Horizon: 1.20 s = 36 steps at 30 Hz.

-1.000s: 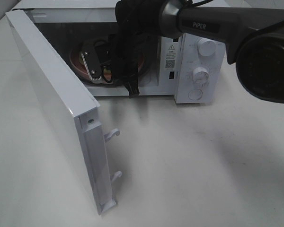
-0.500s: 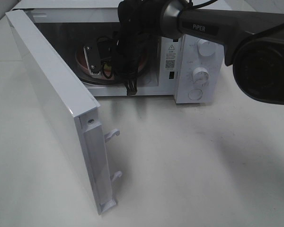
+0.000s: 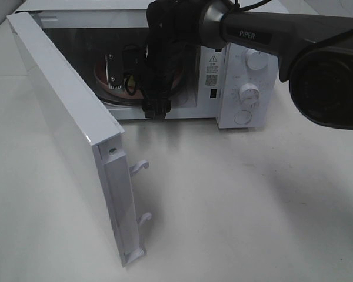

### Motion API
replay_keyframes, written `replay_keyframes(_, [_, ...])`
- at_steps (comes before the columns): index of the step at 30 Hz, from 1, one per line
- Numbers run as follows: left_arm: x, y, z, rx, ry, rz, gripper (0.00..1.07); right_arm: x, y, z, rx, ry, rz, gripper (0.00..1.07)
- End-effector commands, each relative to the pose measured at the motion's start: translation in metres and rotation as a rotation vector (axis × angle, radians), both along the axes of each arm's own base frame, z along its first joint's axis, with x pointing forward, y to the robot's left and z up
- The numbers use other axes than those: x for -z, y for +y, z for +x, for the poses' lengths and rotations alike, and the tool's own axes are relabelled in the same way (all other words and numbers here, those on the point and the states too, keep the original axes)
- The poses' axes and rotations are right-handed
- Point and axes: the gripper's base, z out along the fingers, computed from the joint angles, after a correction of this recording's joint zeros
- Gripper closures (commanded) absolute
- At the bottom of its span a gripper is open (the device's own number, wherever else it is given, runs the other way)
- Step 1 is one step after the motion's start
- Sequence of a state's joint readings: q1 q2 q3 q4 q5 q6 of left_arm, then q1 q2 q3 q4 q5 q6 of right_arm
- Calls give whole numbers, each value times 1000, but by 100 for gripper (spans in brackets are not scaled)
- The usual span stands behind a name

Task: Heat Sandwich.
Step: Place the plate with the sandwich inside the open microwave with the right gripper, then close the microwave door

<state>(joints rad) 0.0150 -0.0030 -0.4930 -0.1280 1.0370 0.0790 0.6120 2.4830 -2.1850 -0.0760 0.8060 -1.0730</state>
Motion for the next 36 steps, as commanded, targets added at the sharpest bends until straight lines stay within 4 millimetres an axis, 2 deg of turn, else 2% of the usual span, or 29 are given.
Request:
replay_keyframes(1, [0,-1,-4,3,-35,-9,3,-11,-4,-3,29,1,42,24])
replay_keyframes(8, [0,-1,-4,3,-35,-9,3,-12,-12,-16,-12,-19,39,25])
replay_keyframes(21, [0,-1,-4,3,-35,-9,3,-25,-34,-48,-44,-37,37,27])
replay_keyframes(33, [0,-1,-4,3,-35,-9,3,-46,-63,-92,-43,-39,43,28])
replay_keyframes(36, [0,-1,-4,3,-35,-9,3,-54,-75,-108,-40,-32,41,30])
